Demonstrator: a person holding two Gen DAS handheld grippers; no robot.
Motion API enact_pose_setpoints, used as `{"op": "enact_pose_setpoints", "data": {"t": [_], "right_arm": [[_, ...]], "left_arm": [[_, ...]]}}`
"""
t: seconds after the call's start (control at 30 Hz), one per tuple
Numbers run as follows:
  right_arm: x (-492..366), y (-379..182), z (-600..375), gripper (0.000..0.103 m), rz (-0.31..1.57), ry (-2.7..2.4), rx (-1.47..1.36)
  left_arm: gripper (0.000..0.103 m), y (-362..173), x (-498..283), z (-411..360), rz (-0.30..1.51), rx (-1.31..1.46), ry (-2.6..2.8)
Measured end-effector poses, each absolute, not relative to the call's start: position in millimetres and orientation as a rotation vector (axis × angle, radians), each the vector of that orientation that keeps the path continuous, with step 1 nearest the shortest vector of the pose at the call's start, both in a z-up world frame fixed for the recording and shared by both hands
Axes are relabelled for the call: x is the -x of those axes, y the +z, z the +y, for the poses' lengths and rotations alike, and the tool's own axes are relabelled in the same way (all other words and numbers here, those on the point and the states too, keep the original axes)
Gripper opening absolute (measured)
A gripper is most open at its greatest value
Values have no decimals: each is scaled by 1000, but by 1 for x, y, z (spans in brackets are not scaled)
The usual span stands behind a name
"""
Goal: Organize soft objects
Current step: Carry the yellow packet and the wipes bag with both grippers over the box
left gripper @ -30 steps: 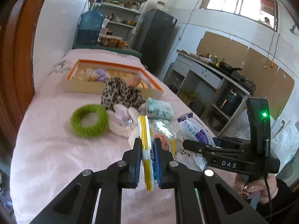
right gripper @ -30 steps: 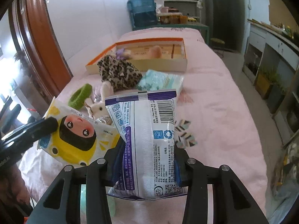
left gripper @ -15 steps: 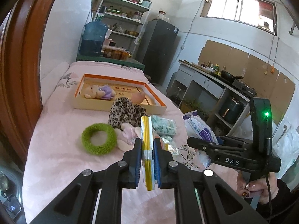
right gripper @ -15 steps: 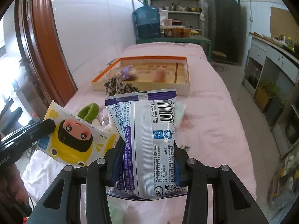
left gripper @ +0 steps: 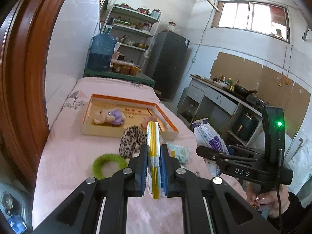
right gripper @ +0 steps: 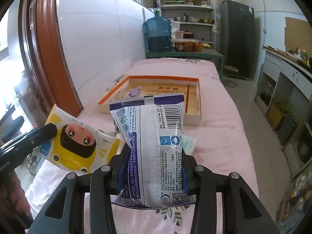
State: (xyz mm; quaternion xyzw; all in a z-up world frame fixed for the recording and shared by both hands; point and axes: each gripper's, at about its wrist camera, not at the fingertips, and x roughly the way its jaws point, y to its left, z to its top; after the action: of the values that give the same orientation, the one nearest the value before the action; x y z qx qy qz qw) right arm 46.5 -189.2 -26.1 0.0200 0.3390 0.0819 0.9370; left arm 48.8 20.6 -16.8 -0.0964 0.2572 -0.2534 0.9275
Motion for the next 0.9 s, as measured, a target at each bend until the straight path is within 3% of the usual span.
{"op": "enact_pose_setpoints", "data": {"t": [0.9], "right_arm": [[-141, -4, -183, 44, 695, 175, -15]], "left_arm": [[13, 29, -146, 17, 393, 207, -448]]}}
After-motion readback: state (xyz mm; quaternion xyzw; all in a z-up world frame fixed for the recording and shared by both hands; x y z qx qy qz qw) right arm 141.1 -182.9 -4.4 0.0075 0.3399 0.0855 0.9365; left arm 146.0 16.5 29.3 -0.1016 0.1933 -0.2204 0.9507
